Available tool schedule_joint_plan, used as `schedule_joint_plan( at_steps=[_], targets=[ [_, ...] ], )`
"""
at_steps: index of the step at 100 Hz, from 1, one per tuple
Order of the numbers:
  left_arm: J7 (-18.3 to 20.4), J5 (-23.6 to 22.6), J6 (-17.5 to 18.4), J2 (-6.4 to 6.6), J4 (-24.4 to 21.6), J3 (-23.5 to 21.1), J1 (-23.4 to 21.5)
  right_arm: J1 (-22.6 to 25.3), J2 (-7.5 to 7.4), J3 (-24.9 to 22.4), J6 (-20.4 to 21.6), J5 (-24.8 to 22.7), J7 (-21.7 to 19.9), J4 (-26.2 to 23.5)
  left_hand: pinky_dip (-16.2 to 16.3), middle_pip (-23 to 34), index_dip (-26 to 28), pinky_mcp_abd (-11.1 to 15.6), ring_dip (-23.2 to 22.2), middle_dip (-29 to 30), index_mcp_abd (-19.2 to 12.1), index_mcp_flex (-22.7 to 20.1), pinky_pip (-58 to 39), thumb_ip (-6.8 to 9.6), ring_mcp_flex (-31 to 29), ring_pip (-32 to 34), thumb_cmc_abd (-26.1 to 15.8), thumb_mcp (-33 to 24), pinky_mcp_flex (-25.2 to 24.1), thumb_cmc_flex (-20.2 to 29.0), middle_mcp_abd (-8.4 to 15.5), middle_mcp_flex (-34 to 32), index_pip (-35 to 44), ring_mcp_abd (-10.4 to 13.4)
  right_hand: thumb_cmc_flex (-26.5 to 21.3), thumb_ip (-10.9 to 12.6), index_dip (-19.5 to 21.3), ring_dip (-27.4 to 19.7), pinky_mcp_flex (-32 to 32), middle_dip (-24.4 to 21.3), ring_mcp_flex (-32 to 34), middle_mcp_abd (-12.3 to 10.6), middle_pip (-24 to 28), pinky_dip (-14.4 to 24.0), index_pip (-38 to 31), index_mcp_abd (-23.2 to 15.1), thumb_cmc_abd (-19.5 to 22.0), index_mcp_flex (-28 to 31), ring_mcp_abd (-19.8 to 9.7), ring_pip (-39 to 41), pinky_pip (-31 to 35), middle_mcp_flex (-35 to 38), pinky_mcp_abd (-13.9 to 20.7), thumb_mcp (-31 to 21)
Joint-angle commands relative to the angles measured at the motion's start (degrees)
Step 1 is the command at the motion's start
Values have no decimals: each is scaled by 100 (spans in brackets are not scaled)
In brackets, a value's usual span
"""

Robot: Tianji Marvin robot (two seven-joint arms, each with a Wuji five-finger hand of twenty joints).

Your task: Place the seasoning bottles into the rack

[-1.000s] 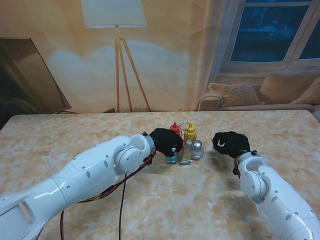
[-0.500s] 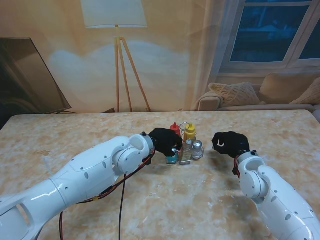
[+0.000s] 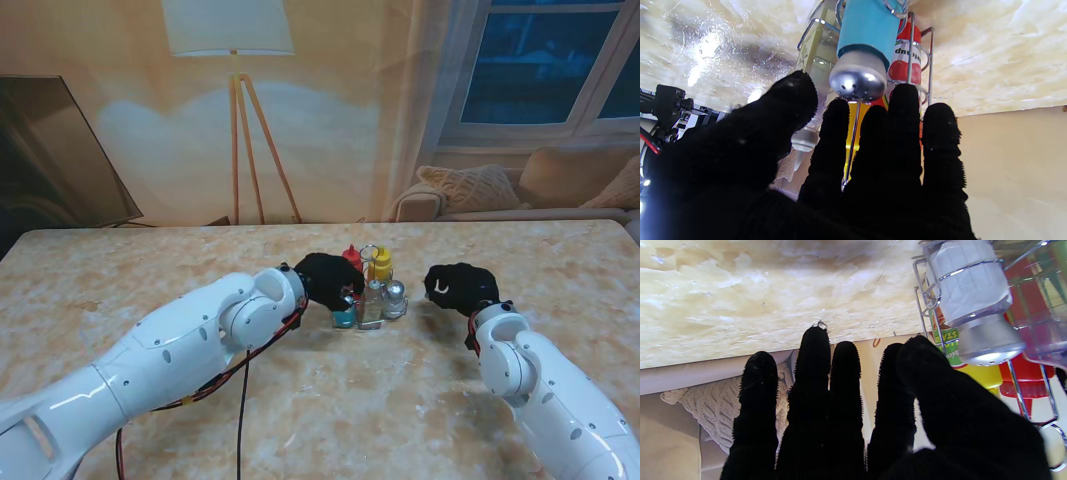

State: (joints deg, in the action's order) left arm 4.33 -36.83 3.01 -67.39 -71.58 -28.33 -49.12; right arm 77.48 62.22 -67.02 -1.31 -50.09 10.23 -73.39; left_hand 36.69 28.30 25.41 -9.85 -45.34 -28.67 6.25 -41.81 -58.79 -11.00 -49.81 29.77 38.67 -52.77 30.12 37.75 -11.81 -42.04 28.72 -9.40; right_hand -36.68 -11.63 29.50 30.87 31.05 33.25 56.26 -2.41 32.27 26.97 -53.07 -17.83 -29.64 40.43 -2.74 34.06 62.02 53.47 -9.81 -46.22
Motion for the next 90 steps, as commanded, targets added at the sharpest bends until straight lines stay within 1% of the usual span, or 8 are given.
schedule_joint_plan(
  at_steps=[1, 23, 43, 56, 64, 73, 84, 90],
  targets=[
    [51, -48, 19, 37, -168, -77, -72, 39, 22, 14, 14, -5, -80, 2, -101, 14, -5, -97, 89, 42, 59, 67, 48, 136, 86, -21, -134, 16, -66, -132, -86, 140, -87, -87, -79, -30, 22, 78, -21, 148, 16, 45, 66, 28, -88, -18, -113, 41, 5, 101, 116, 70, -22, -101],
    [94, -198, 20, 148, -485, -383, -297, 48, 24, 5, 25, -8, -62, -6, -119, 15, 85, -111, 93, 45, 76, 10, 54, 143, 92, 2, -197, 59, -83, -121, -95, 129, 13, -90, -76, -29, 24, 77, -25, 148, 17, 52, 62, 26, -89, -14, -107, 38, -2, 100, 115, 62, -23, -93],
    [218, -298, 39, 281, -913, -842, -664, 72, 24, -6, 54, 13, -81, -37, -135, -18, 162, -170, 138, 58, 74, -26, 95, 158, 185, -66, -336, 160, -188, -62, -88, 149, 91, -154, -73, -27, 22, 76, -14, 145, 15, 56, 61, 26, -86, -20, -100, 40, -6, 96, 119, 68, -30, -86],
    [226, -449, 62, 366, -1217, -1263, -1011, 79, 25, -14, 72, 23, -84, -41, -131, -53, 178, -206, 171, 69, 74, -4, 118, 179, 247, -105, -487, 313, -265, 8, -86, 161, 61, -185, -67, -27, 21, 75, -25, 143, 17, 52, 60, 22, -85, -16, -101, 41, 0, 94, 112, 65, -25, -81],
    [219, -544, 102, 418, -1410, -1585, -1269, 92, 25, -25, 77, 23, -86, -54, -124, -69, 185, -280, 188, 73, 51, -10, 148, 191, 323, -140, -590, 385, -370, 15, -62, 161, 50, -264, -67, -27, 22, 76, -34, 142, 16, 56, 60, 21, -84, -16, -95, 41, 13, 94, 107, 65, -27, -80],
    [253, -550, 90, 461, -1661, -1961, -1602, 114, 24, -40, 94, 22, -90, -85, -110, -121, 179, -322, 214, 91, 107, -31, 211, 214, 409, -186, -714, 564, -482, 57, -84, 167, -16, -335, -64, -26, 21, 76, -35, 139, 12, 53, 58, 22, -84, -3, -83, 40, 13, 93, 109, 66, -33, -71],
    [142, -639, 130, 489, -1882, -2388, -1991, 159, 15, -68, 148, -12, -107, -155, -109, -178, 154, -339, 249, 101, 145, -73, 275, 254, 468, -223, -866, 779, -549, 133, -97, 163, -167, -379, -65, -22, 19, 73, -31, 129, 10, 55, 48, 23, -79, -15, -52, 42, 15, 86, 108, 65, -35, -53],
    [67, -754, 183, 508, -1955, -2612, -2186, 184, 14, -82, 161, -24, -105, -189, -115, -211, 148, -393, 278, 109, 158, -81, 322, 273, 522, -259, -1012, 919, -624, 171, -114, 171, -241, -414, -59, -19, 20, 70, -38, 126, 4, 57, 49, 20, -80, -9, -16, 45, 13, 79, 102, 66, -34, -30]
  ],
)
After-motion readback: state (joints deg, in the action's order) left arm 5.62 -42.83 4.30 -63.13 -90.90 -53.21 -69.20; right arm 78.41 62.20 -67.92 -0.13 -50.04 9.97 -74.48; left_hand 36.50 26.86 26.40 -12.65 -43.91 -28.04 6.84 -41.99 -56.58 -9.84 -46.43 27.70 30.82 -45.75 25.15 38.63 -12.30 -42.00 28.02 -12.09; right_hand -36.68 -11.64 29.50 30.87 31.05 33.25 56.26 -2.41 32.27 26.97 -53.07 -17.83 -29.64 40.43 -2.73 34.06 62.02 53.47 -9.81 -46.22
